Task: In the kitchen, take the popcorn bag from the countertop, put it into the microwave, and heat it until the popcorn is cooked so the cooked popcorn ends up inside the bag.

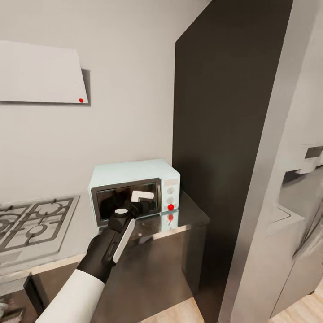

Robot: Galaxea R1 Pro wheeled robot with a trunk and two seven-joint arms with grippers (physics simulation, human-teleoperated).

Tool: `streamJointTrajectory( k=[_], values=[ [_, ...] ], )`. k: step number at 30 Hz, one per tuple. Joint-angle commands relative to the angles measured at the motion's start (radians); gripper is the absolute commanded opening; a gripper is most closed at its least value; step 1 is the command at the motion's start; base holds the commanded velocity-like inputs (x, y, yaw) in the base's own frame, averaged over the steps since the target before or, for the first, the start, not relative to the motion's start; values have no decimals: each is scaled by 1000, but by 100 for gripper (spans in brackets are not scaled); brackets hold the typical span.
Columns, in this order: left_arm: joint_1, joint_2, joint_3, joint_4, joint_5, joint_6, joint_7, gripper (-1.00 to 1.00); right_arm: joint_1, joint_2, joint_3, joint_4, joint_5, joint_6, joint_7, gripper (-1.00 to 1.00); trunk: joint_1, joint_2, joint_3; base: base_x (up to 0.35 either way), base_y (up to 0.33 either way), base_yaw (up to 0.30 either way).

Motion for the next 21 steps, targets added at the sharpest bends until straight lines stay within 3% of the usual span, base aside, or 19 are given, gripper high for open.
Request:
streamJointTrajectory(
  k=[1,8,13,17,21],
  values=[
    [-1,0,-2,-1,10,4,9,100,-1,-1,-9,3,10,-6,2,100,0,-1,-1,-346,0,0],
    [0,-1,-2,5,11,4,8,100,-1,-1,-9,3,9,-7,2,100,0,-1,-1,-346,0,0],
    [1,-2,-2,112,21,1,8,100,-1,-1,-9,3,9,-6,2,100,0,-1,-1,-346,0,0],
    [1,-1,-1,270,136,-10,9,100,-1,-1,-9,3,9,-6,3,100,0,-1,-1,-346,0,0],
    [1,0,1,476,173,-44,9,100,-1,-1,-9,3,9,-3,3,100,0,-1,-1,-346,0,0]
  ],
)
